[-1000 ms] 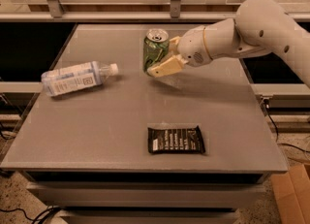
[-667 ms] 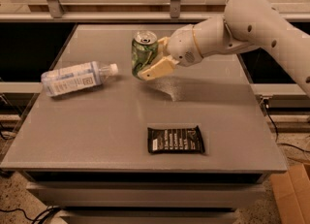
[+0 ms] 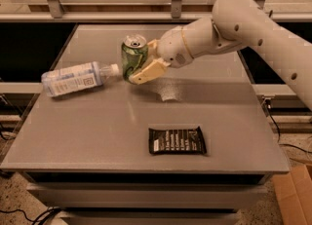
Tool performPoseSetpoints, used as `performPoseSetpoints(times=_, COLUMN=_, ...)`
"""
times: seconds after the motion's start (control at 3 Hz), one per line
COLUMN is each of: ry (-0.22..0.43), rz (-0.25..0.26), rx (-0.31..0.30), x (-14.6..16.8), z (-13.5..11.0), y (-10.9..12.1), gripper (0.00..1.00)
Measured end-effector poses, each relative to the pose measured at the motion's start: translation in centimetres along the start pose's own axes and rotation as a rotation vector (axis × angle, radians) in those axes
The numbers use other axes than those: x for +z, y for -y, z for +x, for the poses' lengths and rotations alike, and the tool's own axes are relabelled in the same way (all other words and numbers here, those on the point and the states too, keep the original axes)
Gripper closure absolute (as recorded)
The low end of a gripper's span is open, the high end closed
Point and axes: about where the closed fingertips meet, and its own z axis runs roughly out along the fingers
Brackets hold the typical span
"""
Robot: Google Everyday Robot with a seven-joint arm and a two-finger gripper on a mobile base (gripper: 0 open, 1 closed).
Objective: Move green can near blue plastic bottle
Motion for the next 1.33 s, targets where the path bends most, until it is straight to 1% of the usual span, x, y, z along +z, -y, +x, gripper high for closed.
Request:
performPoseSetpoints(times=0.67, ry=0.02, rz=-0.199, rx=-0.098, x=6.4, z=-3.3, y=-2.9, gripper=1.0)
performPoseSetpoints(times=1.0, ry=0.027, rz=-0.266, rx=-0.13, x=8.1, z=-4.5, y=-4.0, gripper=1.0)
performPoseSetpoints(times=1.33, ry=0.029, rz=-0.31, rx=-0.146, x=9.0, z=-5.1, y=-4.6, gripper=0.83)
